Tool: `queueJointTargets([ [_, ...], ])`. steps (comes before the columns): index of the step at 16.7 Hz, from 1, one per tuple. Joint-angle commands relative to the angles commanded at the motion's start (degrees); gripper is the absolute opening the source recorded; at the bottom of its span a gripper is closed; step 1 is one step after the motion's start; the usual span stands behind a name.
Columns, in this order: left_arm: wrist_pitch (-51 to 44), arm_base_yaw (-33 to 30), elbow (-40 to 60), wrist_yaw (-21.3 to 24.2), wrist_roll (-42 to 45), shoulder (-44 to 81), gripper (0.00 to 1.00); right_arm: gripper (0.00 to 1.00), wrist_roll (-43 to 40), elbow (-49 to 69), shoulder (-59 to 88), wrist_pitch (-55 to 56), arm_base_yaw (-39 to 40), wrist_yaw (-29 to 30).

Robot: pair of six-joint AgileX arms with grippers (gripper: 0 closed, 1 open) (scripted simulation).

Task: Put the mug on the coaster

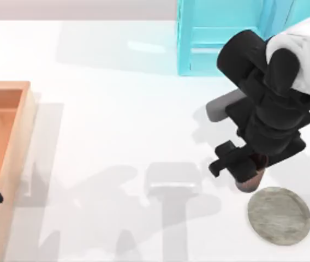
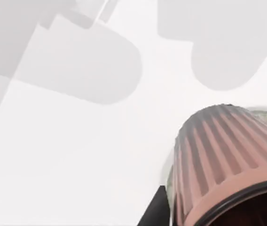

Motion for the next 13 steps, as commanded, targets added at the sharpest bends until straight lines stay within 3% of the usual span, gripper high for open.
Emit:
queueJointTargets([
  [3, 0.00, 0.00, 0.00, 0.00, 0.00, 0.00, 1.00, 0.00, 13.07, -8.10, -8.41, 0.91, -3.31, -0.04],
  [6, 0.00, 0.00, 0.00, 0.00, 0.00, 0.00, 1.00, 0.00, 20.73, -13.71, -14.80, 1.94, -5.79, -0.14],
  [13, 0.00, 0.00, 0.00, 0.00, 0.00, 0.00, 1.00, 0.00, 22.84, -15.49, -16.49, 2.40, -6.34, -0.21],
])
